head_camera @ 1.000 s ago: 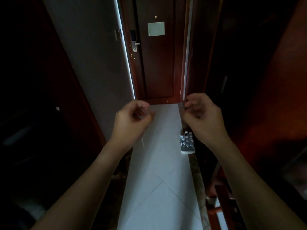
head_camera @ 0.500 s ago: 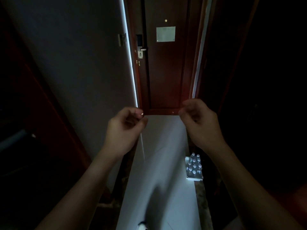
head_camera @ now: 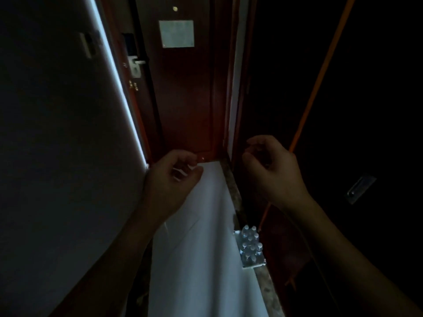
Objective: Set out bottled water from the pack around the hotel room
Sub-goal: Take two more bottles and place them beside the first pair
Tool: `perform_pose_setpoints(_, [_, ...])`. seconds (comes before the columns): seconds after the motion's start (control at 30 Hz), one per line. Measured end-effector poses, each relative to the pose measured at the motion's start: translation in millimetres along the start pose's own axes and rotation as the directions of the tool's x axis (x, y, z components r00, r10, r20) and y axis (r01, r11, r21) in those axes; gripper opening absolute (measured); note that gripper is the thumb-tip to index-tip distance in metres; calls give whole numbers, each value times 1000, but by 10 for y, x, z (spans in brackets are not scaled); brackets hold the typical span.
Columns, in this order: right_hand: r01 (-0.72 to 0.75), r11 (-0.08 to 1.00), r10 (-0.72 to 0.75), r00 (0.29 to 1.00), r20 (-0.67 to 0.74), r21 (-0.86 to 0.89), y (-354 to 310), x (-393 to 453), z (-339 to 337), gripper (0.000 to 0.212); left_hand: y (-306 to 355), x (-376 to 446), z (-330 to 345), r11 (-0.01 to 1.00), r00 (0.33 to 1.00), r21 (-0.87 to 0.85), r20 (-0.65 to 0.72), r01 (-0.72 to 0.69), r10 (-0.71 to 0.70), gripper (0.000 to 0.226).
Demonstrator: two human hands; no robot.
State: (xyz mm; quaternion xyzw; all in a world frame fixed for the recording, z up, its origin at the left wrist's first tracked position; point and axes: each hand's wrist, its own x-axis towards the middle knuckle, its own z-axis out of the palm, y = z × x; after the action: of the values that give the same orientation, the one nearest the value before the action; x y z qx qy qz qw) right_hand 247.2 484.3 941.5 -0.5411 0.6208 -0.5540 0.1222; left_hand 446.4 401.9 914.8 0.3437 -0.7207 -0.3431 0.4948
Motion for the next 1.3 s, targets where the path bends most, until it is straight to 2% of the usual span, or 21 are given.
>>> perform_pose_setpoints(0.1, [-34,999,33,999,-30,-38,323,353,21,25,-228,436,264,999,996,3,73,-42,42,22])
perform_pose_setpoints(0.2, [-71,997,68,993,-95,-25,684,721,-21,25,-460,875,617,997,988,11,132,-78,76,37])
perform_pose_setpoints(0.27, [-103,995,100,986,-132,-16,946,965,-44,26,-610,1135,888,997,979,16,191,-71,67,39])
perform_pose_setpoints(0.5, [-188,982,178,959,-222,-22,1770,1649,-67,45,-1105,1961,1808,995,922,5,377,-104,94,35])
perform_pose_setpoints(0.6, [-255,966,236,938,-254,-43,2099,1788,-157,38,-1368,2242,2185,996,899,-24,429,-86,88,30])
perform_pose_setpoints(0.67, [-322,944,289,912,-291,-71,2323,1835,-228,37,-1543,2381,2463,996,864,-43,497,-73,85,25])
perform_pose_setpoints(0.73, [-395,915,345,872,-346,-82,2554,1873,-287,46,-1732,2484,2769,995,821,-93,564,-36,82,21])
perform_pose_setpoints(0.8, [-450,890,386,828,-407,-71,2781,1883,-324,48,-1914,2527,3093,988,762,-155,640,0,100,23])
perform_pose_setpoints(0.9, [-535,844,444,732,-516,-32,3089,1808,-322,40,-2214,2498,3562,977,607,-210,782,42,142,23])
perform_pose_setpoints(1.0, [-627,779,498,600,-626,19,3422,1640,-200,22,-2554,2447,3919,970,478,-236,860,63,178,22])
perform_pose_setpoints(1.07, [-684,724,538,486,-689,82,3603,1526,-63,22,-2778,2420,4081,968,397,-231,901,100,175,22])
perform_pose_setpoints(1.2, [-733,650,585,315,-747,200,3913,1315,307,25,-3298,2337,4246,972,277,-199,948,127,158,23])
perform_pose_setpoints(1.3, [-755,596,599,190,-778,274,4192,1079,620,22,-3773,2208,4357,983,222,-163,965,81,142,23])
